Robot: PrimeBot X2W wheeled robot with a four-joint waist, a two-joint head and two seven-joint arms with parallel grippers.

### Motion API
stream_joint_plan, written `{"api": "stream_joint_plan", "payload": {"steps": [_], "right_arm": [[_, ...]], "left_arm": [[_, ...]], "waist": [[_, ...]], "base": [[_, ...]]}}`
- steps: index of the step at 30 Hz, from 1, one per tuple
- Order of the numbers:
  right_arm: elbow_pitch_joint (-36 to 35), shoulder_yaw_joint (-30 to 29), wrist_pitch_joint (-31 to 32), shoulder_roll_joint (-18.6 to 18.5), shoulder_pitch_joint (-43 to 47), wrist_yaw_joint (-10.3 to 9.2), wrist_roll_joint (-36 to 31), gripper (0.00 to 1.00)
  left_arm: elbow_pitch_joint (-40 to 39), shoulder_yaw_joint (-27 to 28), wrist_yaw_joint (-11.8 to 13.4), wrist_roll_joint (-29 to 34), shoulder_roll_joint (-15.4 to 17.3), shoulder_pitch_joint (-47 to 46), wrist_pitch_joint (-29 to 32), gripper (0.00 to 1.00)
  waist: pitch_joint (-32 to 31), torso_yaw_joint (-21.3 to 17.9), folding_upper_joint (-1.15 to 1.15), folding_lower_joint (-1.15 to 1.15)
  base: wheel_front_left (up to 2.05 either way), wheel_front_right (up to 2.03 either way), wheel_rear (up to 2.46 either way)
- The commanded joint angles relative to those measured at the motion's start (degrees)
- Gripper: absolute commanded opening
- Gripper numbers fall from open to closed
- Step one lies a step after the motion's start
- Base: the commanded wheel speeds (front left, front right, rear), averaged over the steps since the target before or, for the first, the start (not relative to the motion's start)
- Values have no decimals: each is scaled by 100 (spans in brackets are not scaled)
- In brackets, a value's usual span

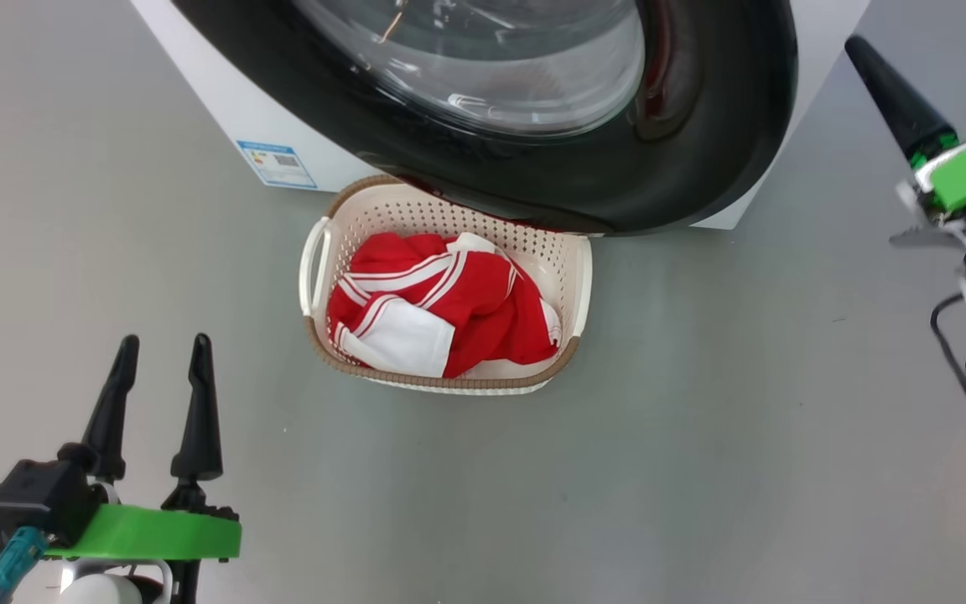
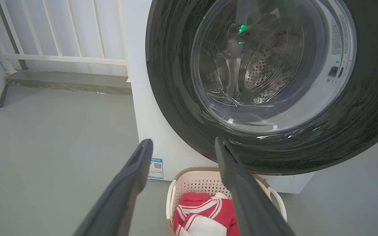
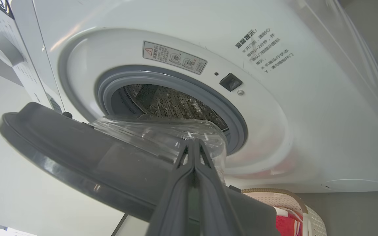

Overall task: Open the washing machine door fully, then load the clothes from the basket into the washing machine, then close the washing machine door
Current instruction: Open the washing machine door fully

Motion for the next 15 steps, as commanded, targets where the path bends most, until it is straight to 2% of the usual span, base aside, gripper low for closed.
{"api": "stream_joint_plan", "payload": {"steps": [1,4,10,15], "right_arm": [[-127,-10,161,-47,-188,9,180,0],[11,-89,524,-3,-416,9,505,0],[458,-103,1050,91,-775,9,724,0],[564,-97,1358,213,-905,9,824,0]], "left_arm": [[-168,206,-18,-31,117,-142,-47,100],[-137,197,-18,-46,117,-170,-47,100],[-107,179,-18,-62,92,-225,-47,100],[-68,189,-18,-64,69,-224,-47,100]], "waist": [[40,41,0,0],[98,85,0,0],[167,183,0,0],[163,236,0,0]], "base": [[0,0,0],[0,0,0],[0,0,0],[0,0,0]]}}
